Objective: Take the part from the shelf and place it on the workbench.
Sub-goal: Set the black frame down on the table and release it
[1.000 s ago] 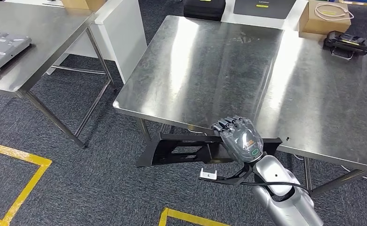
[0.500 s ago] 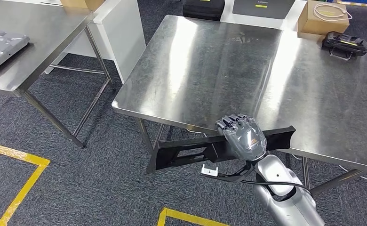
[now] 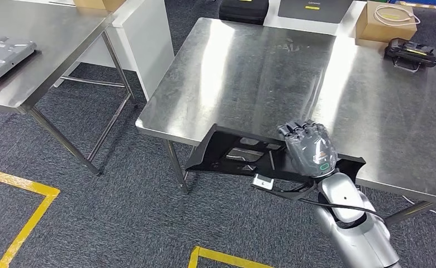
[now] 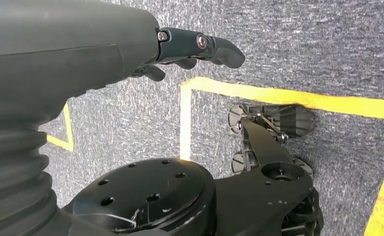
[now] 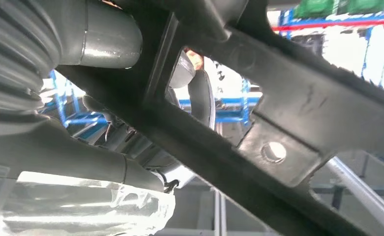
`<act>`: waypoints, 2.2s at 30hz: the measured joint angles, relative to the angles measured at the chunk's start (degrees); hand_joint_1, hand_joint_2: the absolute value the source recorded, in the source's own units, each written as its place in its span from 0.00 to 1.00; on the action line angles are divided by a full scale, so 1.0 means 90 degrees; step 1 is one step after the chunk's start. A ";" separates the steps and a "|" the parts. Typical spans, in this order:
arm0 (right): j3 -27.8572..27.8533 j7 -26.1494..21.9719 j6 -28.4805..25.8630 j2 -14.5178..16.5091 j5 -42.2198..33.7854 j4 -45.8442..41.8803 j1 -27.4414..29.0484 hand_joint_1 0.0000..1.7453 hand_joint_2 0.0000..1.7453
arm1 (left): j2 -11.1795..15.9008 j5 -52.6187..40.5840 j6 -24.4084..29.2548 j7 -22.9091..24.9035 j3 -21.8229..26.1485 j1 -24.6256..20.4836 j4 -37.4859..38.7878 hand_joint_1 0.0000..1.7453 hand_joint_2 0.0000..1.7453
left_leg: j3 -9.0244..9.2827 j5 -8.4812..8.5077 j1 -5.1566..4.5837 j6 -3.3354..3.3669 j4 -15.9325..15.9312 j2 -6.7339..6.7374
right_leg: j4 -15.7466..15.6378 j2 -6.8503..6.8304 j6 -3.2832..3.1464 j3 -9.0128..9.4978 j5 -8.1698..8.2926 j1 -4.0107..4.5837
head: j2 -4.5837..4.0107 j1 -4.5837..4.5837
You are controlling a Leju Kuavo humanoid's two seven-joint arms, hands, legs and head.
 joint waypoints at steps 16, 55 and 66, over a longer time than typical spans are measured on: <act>-0.0163 -0.0497 0.0644 -0.0831 -0.0525 0.0552 -0.1232 1.00 1.00 | 0.0021 0.0248 0.0121 -0.0257 0.0002 0.0013 0.0000 0.00 1.00 | -0.0002 0.0002 -0.0002 0.0006 0.0002 0.0002 | 0.0000 0.0001 0.0003 -0.0001 0.0002 -0.0006 | 0.0000 -0.0001; 0.0581 -0.0369 0.0831 -0.1025 -0.0684 0.2367 -0.2120 1.00 1.00 | 0.0153 0.0690 0.0464 -0.0859 0.0027 0.0126 0.0035 0.00 1.00 | -0.0783 0.0546 -0.0147 0.0572 0.0428 0.0129 | 0.0056 0.0069 -0.0010 0.0540 -0.0615 -0.0033 | 0.0000 0.0029; 0.0458 -0.0268 0.0746 -0.1237 -0.0542 0.2183 -0.1485 1.00 1.00 | 0.0140 0.0664 0.0903 -0.3162 0.0039 0.0091 0.0021 0.00 1.00 | 0.0097 0.0324 -0.0122 0.0561 -0.0523 0.0070 | 0.1485 0.0006 -0.0045 -0.0222 -0.1198 0.0033 | 0.0000 0.0009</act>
